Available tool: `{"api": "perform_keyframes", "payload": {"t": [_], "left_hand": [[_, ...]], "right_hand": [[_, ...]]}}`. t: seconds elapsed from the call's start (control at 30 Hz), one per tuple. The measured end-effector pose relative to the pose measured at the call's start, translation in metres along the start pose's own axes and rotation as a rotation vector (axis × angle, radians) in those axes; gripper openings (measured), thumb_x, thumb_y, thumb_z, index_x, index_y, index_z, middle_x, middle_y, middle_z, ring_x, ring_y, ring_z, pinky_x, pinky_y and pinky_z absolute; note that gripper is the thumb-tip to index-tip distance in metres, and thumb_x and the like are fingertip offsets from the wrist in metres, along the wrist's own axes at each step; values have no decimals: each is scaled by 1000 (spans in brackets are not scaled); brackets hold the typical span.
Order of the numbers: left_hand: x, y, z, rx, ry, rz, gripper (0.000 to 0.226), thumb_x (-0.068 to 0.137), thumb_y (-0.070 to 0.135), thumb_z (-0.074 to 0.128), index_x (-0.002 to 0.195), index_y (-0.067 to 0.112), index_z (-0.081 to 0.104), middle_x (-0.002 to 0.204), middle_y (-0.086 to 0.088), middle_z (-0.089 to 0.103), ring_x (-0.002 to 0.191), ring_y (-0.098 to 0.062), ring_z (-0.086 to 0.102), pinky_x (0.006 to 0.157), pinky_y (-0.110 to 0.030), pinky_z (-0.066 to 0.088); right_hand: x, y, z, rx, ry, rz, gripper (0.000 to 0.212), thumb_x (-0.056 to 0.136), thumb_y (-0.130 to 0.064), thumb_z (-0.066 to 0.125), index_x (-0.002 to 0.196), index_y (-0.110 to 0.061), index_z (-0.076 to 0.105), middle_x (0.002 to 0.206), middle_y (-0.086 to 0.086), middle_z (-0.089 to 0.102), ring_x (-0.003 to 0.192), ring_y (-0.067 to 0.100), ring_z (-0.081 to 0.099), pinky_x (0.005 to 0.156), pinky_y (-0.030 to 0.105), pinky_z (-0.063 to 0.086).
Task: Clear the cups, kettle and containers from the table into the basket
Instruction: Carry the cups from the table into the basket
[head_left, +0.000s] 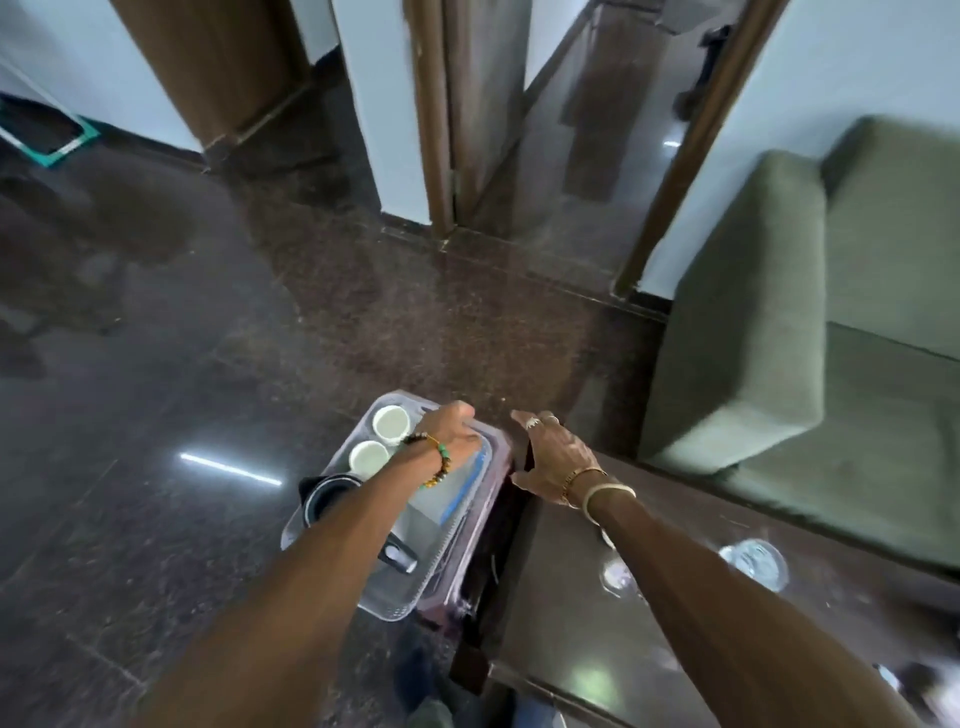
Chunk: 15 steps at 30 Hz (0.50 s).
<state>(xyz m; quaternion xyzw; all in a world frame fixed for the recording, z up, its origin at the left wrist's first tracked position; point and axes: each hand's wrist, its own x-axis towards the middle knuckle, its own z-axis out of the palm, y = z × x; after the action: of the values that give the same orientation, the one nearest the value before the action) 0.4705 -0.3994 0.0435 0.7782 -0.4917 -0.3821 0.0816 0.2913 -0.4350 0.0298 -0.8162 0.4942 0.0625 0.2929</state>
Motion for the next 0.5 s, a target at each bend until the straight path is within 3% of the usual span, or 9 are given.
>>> {"api": "perform_keyframes", "payload": {"t": [0.07, 0.27, 0.5], "left_hand": [[-12, 28, 2, 9, 17, 61, 48, 86, 23, 64, 132, 17, 52, 124, -5, 65, 115, -23, 60, 97, -30, 47], [-40, 111, 18, 15, 48, 274, 46, 83, 27, 67, 128, 21, 55, 113, 3, 68, 103, -18, 63, 95, -30, 49], [-67, 166, 44, 31, 69, 490, 41, 79, 26, 68, 119, 25, 61, 103, 7, 71, 98, -15, 66, 90, -25, 50]], "right_hand": [[-26, 11, -21, 14, 60, 14, 82, 78, -37, 69, 150, -27, 30, 144, 5, 39, 129, 27, 48, 103, 36, 42], [-98, 52, -80, 13, 275, 131, 80, 75, -44, 75, 144, -27, 38, 141, 6, 44, 124, 28, 53, 98, 37, 45], [-188, 90, -96, 44, 524, 336, 66, 80, -40, 69, 140, -23, 45, 135, 7, 52, 121, 28, 54, 95, 36, 46]]}}
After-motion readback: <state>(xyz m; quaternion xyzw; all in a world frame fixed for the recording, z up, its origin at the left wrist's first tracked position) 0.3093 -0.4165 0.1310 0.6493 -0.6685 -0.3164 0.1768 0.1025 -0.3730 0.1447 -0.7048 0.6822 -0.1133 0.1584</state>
